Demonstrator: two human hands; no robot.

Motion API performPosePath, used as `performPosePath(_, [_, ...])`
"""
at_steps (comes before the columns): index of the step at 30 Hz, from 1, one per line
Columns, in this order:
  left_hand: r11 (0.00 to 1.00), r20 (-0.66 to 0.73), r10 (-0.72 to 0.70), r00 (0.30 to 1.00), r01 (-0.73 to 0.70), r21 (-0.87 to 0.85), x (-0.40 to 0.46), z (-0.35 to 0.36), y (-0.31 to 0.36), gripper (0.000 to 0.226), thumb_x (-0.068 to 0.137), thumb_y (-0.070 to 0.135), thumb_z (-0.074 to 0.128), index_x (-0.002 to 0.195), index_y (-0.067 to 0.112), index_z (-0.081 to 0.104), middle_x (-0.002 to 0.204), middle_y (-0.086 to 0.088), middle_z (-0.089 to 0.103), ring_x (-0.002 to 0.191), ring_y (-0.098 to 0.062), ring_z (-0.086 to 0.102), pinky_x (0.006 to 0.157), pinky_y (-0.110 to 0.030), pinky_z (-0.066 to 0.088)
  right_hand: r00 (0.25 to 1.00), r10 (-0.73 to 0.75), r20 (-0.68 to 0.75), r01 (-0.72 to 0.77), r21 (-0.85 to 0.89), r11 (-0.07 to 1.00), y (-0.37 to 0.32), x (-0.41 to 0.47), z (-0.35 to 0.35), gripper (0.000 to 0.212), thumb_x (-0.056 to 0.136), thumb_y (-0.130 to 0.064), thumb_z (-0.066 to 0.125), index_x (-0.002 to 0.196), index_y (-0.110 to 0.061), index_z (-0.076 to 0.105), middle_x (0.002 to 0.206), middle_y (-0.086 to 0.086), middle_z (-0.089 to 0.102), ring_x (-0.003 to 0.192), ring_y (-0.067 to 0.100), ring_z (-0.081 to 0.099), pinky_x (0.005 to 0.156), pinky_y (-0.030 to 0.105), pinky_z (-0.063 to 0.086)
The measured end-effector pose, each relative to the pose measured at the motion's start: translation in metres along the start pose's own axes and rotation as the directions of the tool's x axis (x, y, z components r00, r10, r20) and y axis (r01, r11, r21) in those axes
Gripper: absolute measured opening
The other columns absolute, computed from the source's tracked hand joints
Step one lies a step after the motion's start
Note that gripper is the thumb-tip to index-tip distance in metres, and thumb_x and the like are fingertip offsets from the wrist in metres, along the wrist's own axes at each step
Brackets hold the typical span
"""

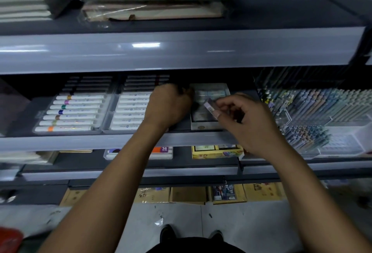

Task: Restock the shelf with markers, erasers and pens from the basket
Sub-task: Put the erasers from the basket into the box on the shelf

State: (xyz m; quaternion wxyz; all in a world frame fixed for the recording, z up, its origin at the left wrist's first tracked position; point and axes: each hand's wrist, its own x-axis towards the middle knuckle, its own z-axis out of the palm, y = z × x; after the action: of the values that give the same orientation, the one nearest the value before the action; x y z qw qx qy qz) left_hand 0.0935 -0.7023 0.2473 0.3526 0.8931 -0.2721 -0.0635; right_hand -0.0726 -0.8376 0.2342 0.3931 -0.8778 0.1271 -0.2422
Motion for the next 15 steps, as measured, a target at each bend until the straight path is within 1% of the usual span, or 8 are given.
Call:
performPosePath(2, [0.98, 0.075, 0.033, 0.997, -0.047, 0.195, 0.012, 0.004, -0.001, 0.044, 0.102, 0.05, 0.056, 0.105, 0.009, 0.074, 0.101, -0.02, 0.073, 0.098, -0.039, 0.068, 0.072, -0.032, 0.041, 1.0, -0.031, 0.003, 0.031, -0.068, 0.997, 0.003, 0.001, -0.002, 0.017, 0.092, -0.033, 0.07, 0.106, -0.024, 0.075, 0.095, -0.013, 0.063, 0.085, 0.006, 0.061, 0.072, 0.017, 0.046])
performPosePath(4, [0.941, 0.096, 0.077, 0.992, -0.104, 0.322, 0.017, 0.008, -0.002, 0.047, 0.1, 0.054, 0.057, 0.114, 0.011, 0.073, 0.107, -0.02, 0.073, 0.101, -0.041, 0.068, 0.074, -0.033, 0.042, 0.999, -0.05, 0.022, 0.052, -0.136, 0.989, 0.005, 0.003, -0.003, 0.016, 0.094, -0.028, 0.071, 0.109, -0.022, 0.075, 0.096, -0.012, 0.062, 0.087, -0.001, 0.059, 0.072, 0.009, 0.04])
performPosePath(7, [0.892, 0.115, 0.141, 0.983, -0.177, 0.417, 0.02, 0.01, -0.005, 0.042, 0.099, 0.051, 0.059, 0.109, 0.013, 0.075, 0.101, -0.017, 0.074, 0.096, -0.039, 0.07, 0.072, -0.032, 0.041, 0.995, -0.064, 0.072, 0.078, -0.217, 0.973, 0.007, 0.004, -0.004, 0.02, 0.096, -0.026, 0.072, 0.114, -0.018, 0.076, 0.098, -0.01, 0.059, 0.086, -0.007, 0.056, 0.073, 0.003, 0.037])
performPosePath(9, [0.883, 0.13, 0.172, 0.977, -0.211, 0.419, 0.02, 0.012, -0.007, 0.042, 0.1, 0.05, 0.057, 0.102, 0.012, 0.075, 0.1, -0.019, 0.074, 0.093, -0.04, 0.07, 0.071, -0.032, 0.04, 0.992, -0.067, 0.107, 0.093, -0.263, 0.96, 0.007, 0.005, -0.005, 0.022, 0.098, -0.026, 0.07, 0.117, -0.018, 0.075, 0.099, -0.01, 0.056, 0.082, -0.003, 0.055, 0.073, 0.003, 0.036])
performPosePath(10, [0.88, 0.129, 0.192, 0.973, -0.229, 0.416, 0.02, 0.014, -0.008, 0.042, 0.101, 0.049, 0.057, 0.097, 0.011, 0.075, 0.096, -0.02, 0.074, 0.091, -0.041, 0.07, 0.07, -0.032, 0.04, 0.99, -0.07, 0.121, 0.102, -0.283, 0.954, 0.007, 0.005, -0.005, 0.023, 0.098, -0.025, 0.069, 0.118, -0.017, 0.075, 0.101, -0.009, 0.057, 0.083, 0.0, 0.055, 0.073, 0.004, 0.036])
performPosePath(11, [0.877, 0.121, 0.213, 0.969, -0.245, 0.414, 0.019, 0.016, -0.008, 0.043, 0.101, 0.047, 0.056, 0.091, 0.01, 0.074, 0.09, -0.02, 0.073, 0.088, -0.041, 0.07, 0.068, -0.032, 0.039, 0.988, -0.077, 0.136, 0.116, -0.306, 0.945, 0.007, 0.006, -0.006, 0.024, 0.098, -0.025, 0.069, 0.119, -0.016, 0.075, 0.103, -0.007, 0.058, 0.086, 0.004, 0.058, 0.075, 0.008, 0.039])
performPosePath(13, [0.877, 0.093, 0.246, 0.965, -0.263, 0.402, 0.015, 0.019, -0.01, 0.043, 0.101, 0.044, 0.057, 0.08, 0.009, 0.071, 0.077, -0.019, 0.068, 0.079, -0.042, 0.068, 0.062, -0.031, 0.036, 0.982, -0.098, 0.161, 0.153, -0.372, 0.916, 0.005, 0.007, -0.006, 0.026, 0.098, -0.025, 0.068, 0.12, -0.015, 0.074, 0.106, -0.003, 0.061, 0.091, 0.015, 0.062, 0.077, 0.025, 0.047])
performPosePath(15, [0.889, 0.045, 0.262, 0.964, -0.259, 0.378, 0.012, 0.021, -0.013, 0.043, 0.099, 0.041, 0.058, 0.075, 0.007, 0.069, 0.074, -0.022, 0.067, 0.074, -0.044, 0.066, 0.06, -0.032, 0.033, 0.977, -0.119, 0.178, 0.187, -0.431, 0.883, 0.002, 0.009, -0.008, 0.026, 0.098, -0.027, 0.068, 0.121, -0.016, 0.072, 0.109, -0.003, 0.062, 0.094, 0.018, 0.062, 0.078, 0.032, 0.05])
